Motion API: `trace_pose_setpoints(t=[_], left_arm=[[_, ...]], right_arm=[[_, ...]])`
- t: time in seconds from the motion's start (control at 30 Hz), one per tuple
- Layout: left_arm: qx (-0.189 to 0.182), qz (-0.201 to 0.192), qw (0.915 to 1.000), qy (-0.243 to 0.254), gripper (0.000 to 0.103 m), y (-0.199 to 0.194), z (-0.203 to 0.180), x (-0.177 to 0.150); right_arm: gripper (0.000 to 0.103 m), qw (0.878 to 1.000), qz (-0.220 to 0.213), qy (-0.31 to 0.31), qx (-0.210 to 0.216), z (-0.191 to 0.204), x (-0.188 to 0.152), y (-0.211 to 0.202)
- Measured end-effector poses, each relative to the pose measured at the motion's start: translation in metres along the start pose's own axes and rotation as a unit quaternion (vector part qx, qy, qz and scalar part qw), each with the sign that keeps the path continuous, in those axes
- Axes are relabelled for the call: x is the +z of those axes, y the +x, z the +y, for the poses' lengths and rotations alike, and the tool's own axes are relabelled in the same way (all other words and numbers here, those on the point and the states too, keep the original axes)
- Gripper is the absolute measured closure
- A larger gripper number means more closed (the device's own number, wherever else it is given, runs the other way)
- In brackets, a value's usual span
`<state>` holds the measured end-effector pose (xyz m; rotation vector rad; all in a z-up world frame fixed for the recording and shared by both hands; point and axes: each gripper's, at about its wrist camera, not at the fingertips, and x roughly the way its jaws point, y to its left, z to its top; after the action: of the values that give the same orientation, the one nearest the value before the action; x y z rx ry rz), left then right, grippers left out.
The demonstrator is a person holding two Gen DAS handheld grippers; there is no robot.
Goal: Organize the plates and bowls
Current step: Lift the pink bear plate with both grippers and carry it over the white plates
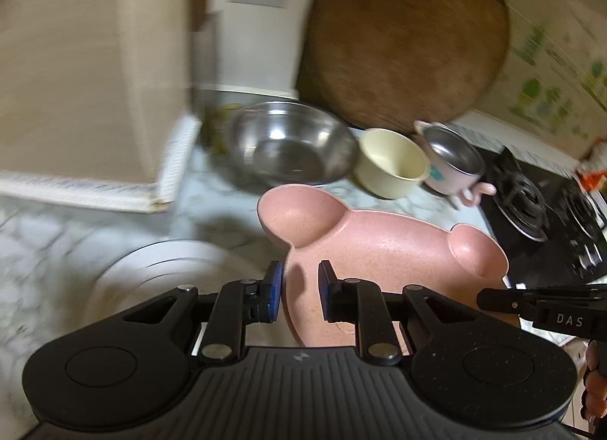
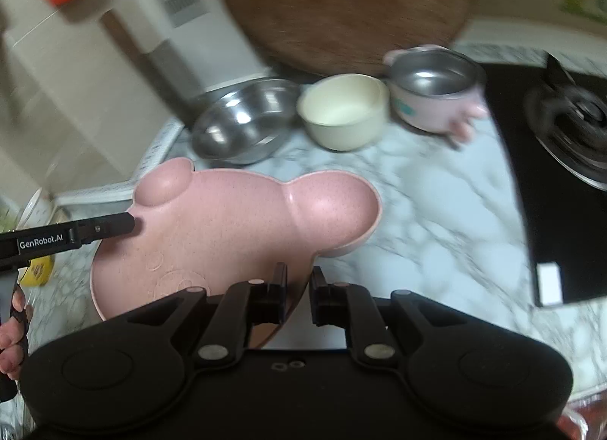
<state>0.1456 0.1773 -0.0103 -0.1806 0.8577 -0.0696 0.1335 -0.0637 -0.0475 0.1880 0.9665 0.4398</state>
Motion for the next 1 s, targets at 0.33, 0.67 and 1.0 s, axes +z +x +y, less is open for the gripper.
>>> trace_pose_setpoints(t=[0.33,0.67,1.0], left_arm=[[0.055,-0.025,0.9959,-0.067,0.083,-0.041,0.065,-0.032],[0.109,-0.016,0.9878,-0.11,0.083,-0.047,0.109,-0.061],[0.137,-0.006,0.984,-0.114,0.084,-0.03,0.125,-0.075]], right_arm=[[0.091,0.995,0.015,-0.089,0.044,0.066,0.015,0.028],[0.091,0.985,0.037,-0.153,0.065,0.118,0.016,0.07],[0.091,0.979,0.051,-0.185,0.066,0.138,0.013,0.106]])
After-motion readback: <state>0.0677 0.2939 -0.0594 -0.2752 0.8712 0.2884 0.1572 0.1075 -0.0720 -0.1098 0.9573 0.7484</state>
